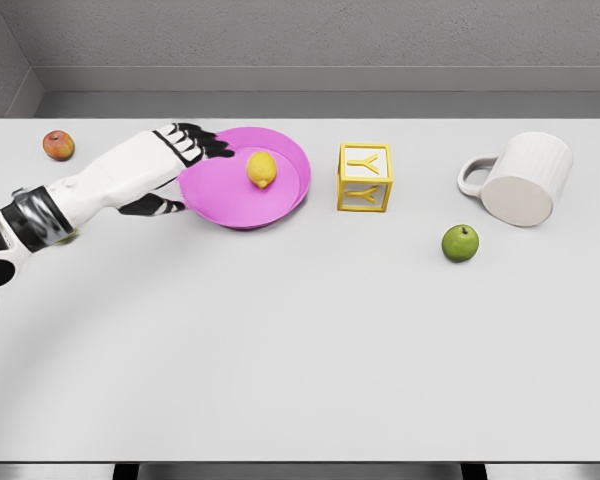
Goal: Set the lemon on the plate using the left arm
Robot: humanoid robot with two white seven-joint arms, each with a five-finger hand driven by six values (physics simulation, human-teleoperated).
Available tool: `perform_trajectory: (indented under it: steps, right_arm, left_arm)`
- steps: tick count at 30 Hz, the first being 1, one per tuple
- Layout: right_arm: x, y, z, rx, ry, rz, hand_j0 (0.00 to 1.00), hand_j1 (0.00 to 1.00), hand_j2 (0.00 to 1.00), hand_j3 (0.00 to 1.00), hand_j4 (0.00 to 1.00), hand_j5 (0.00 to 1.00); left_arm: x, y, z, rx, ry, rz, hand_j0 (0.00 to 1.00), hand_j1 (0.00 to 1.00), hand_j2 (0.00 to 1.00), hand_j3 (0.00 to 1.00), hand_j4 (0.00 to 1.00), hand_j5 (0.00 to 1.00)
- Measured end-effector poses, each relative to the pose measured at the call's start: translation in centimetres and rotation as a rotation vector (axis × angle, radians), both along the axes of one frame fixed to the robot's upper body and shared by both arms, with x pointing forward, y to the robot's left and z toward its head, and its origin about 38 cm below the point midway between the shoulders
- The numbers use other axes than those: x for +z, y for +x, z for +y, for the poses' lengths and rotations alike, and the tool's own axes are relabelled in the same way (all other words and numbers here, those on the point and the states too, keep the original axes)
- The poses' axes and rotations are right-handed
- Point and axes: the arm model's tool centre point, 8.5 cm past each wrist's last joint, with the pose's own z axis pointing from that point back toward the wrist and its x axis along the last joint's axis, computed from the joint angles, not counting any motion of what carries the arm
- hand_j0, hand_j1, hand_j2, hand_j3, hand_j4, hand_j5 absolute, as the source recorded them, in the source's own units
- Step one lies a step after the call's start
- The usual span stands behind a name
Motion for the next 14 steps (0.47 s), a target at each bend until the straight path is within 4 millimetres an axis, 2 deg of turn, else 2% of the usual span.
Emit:
perform_trajectory:
  steps: [3, 4, 6, 8, 10, 14]
  right_arm:
    - [0.0, 0.0, 0.0, 0.000, 0.000, 0.000, 1.00, 1.00, 1.00, 1.00, 1.00, 1.00]
    - [0.0, 0.0, 0.0, 0.000, 0.000, 0.000, 1.00, 1.00, 1.00, 1.00, 1.00, 1.00]
    - [0.0, 0.0, 0.0, 0.000, 0.000, 0.000, 1.00, 1.00, 1.00, 1.00, 1.00, 1.00]
    - [0.0, 0.0, 0.0, 0.000, 0.000, 0.000, 1.00, 1.00, 1.00, 1.00, 1.00, 1.00]
    - [0.0, 0.0, 0.0, -0.001, 0.000, 0.000, 1.00, 1.00, 1.00, 1.00, 1.00, 1.00]
    - [0.0, 0.0, 0.0, -0.001, 0.000, 0.000, 1.00, 1.00, 1.00, 1.00, 1.00, 1.00]
  left_arm:
    - [0.2, -1.8, 2.6, 0.007, -0.019, 0.039, 1.00, 1.00, 1.00, 1.00, 1.00, 1.00]
    - [-0.7, -2.8, 3.7, 0.025, -0.026, 0.072, 1.00, 1.00, 1.00, 1.00, 1.00, 1.00]
    - [-1.1, -3.9, 5.8, 0.069, -0.038, 0.092, 1.00, 1.00, 1.00, 1.00, 1.00, 1.00]
    - [-0.1, -4.1, 7.3, 0.102, -0.044, 0.073, 1.00, 1.00, 1.00, 1.00, 1.00, 1.00]
    - [0.8, -4.0, 8.2, 0.120, -0.046, 0.052, 1.00, 1.00, 1.00, 1.00, 1.00, 1.00]
    - [1.4, -4.0, 8.8, 0.134, -0.044, 0.039, 1.00, 1.00, 1.00, 1.00, 1.00, 1.00]
